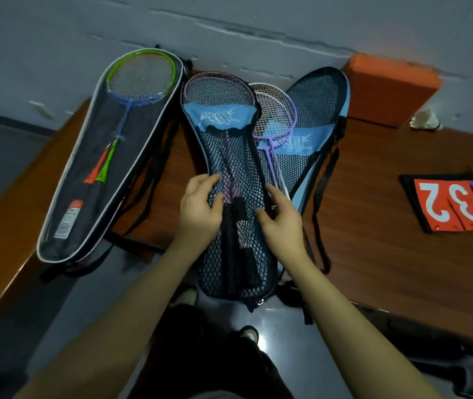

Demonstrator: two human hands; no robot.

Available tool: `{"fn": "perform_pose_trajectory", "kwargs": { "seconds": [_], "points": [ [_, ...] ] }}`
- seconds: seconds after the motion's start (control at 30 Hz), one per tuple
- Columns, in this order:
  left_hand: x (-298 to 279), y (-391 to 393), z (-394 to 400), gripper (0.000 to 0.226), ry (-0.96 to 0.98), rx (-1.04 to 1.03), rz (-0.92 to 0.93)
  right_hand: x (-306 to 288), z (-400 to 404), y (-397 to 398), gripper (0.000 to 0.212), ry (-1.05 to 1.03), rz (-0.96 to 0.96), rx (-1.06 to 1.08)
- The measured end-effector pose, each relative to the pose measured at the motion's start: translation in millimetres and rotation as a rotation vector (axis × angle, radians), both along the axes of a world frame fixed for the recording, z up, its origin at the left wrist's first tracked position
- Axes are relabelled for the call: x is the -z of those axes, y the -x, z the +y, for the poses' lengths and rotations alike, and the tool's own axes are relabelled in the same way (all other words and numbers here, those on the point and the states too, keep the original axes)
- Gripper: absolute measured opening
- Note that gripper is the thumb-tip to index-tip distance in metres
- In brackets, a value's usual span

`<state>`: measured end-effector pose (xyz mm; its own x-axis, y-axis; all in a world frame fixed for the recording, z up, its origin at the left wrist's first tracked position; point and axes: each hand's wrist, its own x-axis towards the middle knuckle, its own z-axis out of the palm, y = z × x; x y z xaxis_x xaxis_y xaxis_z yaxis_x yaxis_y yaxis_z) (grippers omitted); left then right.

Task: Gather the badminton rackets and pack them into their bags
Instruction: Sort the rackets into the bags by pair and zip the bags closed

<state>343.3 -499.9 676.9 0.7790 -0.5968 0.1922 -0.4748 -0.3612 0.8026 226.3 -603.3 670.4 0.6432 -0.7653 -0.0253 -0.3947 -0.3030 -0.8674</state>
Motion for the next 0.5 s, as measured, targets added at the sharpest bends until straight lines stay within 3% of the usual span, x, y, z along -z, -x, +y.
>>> {"fn": "perform_pose_trajectory", "kwargs": {
  "seconds": [0.3, 0.5],
  "points": [
    [-16.9, -66.8, 38.3, 0.038, 0.026, 0.079, -0.031, 1.9, 40.9, -72.2, 0.043, 0.050, -0.038, 0.103],
    [-45.9, -142.4, 62.1, 0.039, 0.116, 0.223, 0.048, -16.9, 87.0, -140.2, 0.035, 0.216, -0.146, 0.237]
  ]
}}
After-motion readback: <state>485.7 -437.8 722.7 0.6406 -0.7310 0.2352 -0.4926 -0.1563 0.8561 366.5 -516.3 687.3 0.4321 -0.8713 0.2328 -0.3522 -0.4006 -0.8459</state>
